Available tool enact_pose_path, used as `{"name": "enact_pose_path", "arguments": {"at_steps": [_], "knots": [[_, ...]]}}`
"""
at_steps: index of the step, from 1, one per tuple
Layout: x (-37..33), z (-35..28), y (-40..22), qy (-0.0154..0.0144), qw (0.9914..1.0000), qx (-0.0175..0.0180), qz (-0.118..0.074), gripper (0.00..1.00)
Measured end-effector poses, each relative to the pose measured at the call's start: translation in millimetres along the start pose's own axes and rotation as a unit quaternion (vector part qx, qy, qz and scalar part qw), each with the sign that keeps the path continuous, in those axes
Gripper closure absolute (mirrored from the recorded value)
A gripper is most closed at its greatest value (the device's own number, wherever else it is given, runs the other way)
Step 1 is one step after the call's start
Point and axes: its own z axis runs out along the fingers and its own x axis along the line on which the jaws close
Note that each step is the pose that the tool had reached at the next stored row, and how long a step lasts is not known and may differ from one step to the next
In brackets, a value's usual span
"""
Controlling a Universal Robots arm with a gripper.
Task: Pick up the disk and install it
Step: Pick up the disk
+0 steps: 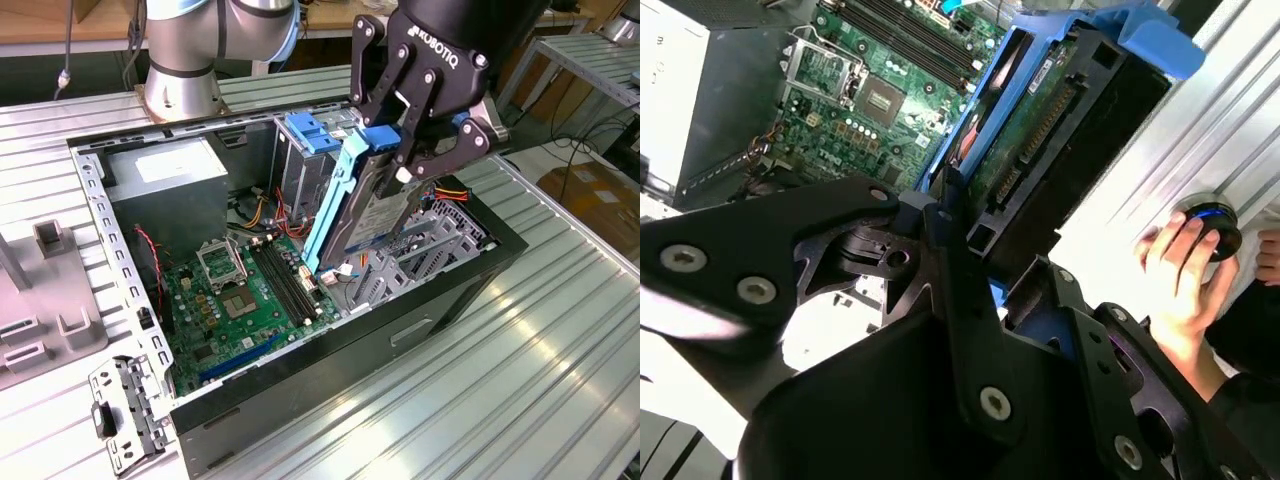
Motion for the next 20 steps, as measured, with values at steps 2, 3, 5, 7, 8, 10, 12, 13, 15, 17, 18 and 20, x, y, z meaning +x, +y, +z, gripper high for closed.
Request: {"name": "enact_pose_path", "arguments": {"at_steps": [2, 3, 5, 7, 8, 10, 12, 13, 15, 17, 18, 20], "knots": [[2.7, -0.1, -1.0, 0.0000, 1.00000, 0.0000, 0.000, 0.63], [4.5, -0.2, -8.9, 0.0000, 1.00000, -0.0010, 0.000, 0.63], [12.5, -0.8, -17.4, 0.0000, 1.00000, -0.0020, 0.000, 0.63], [13.1, -0.8, -17.6, 0.0000, 1.00000, -0.0020, 0.000, 0.63], [13.4, -0.9, -17.7, 0.0000, 1.00000, -0.0020, 0.000, 0.63], [14.1, -0.9, -18.0, 0.0000, 1.00000, -0.0020, 0.000, 0.63], [14.5, -0.9, -18.2, 0.0000, 1.00000, -0.0020, 0.000, 0.63], [14.7, -1.0, -18.4, 0.0000, 1.00000, -0.0020, 0.000, 0.63], [15.1, -1.0, -18.7, 0.0000, 1.00000, -0.0020, 0.000, 0.63], [15.6, -1.0, -19.0, 0.0000, 1.00000, -0.0020, 0.000, 0.63], [15.8, -1.0, -19.1, 0.0000, 1.00000, -0.0020, 0.000, 0.63], [16.4, -1.1, -19.6, 0.0000, 1.00000, -0.0020, 0.000, 0.63]]}}
